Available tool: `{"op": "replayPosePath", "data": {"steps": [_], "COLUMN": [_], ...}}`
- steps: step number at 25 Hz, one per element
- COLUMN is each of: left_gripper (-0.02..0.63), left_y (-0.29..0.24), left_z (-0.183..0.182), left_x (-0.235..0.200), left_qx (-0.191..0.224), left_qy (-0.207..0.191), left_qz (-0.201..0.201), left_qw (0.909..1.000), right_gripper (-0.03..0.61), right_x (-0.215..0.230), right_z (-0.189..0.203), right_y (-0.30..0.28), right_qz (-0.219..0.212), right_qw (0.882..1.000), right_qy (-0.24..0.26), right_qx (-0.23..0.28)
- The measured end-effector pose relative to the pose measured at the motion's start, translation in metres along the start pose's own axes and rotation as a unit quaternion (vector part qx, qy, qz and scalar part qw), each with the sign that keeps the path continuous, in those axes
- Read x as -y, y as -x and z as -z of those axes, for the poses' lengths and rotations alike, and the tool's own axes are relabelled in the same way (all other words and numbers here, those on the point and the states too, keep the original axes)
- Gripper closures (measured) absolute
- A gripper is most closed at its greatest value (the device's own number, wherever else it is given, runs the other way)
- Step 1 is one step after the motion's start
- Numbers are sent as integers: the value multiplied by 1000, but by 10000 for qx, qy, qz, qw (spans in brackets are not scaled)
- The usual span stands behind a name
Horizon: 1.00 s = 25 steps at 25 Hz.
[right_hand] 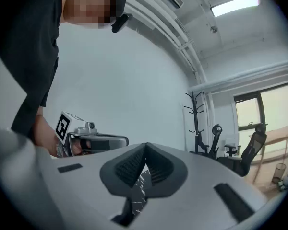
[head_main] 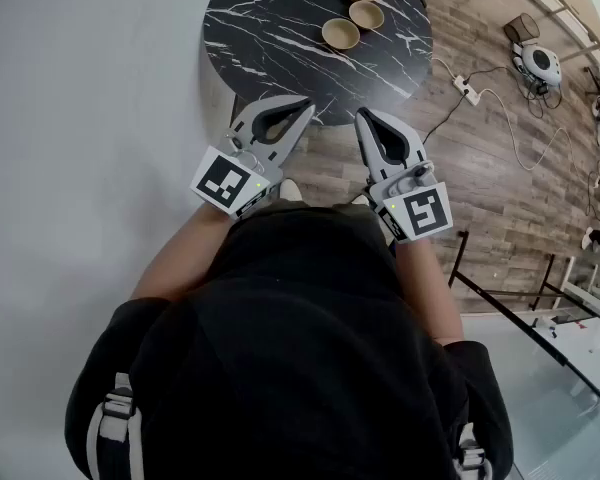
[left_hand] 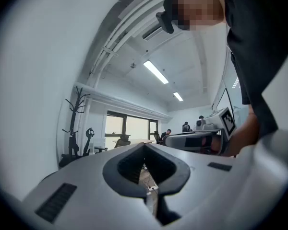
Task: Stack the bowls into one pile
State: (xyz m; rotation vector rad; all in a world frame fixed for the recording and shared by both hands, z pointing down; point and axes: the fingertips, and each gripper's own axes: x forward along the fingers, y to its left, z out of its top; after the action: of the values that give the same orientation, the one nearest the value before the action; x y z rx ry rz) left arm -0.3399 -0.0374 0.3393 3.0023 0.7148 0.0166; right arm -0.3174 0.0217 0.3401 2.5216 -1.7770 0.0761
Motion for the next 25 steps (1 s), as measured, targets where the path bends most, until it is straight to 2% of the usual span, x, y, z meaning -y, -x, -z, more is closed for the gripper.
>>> {"op": "replayPosePath", "data": {"steps": [15,17,21,25], "left_gripper": [611,611,611,611], "left_y": [-13,-18,-29,-49], "left_z": [8,9,21,19], "left_x": [-2,-1,-1,-6], "left_qx": [-79,-83,-365,-370], "left_qy": [77,81,-7,-28], "left_qz": [259,335,448,353], "left_qw": [9996,9994,9983,9987], "right_gripper": [589,589,589,589], "right_x": [3,8,23,49], "right_z": [14,16,20,25], "right_y": [-3,-1,1,-8], "right_qz": [42,120,250,223], "right_qw": [9997,9995,9988,9990], "right_qy": [-106,-143,-332,-257], "right_qx": [-214,-246,-241,-288]}}
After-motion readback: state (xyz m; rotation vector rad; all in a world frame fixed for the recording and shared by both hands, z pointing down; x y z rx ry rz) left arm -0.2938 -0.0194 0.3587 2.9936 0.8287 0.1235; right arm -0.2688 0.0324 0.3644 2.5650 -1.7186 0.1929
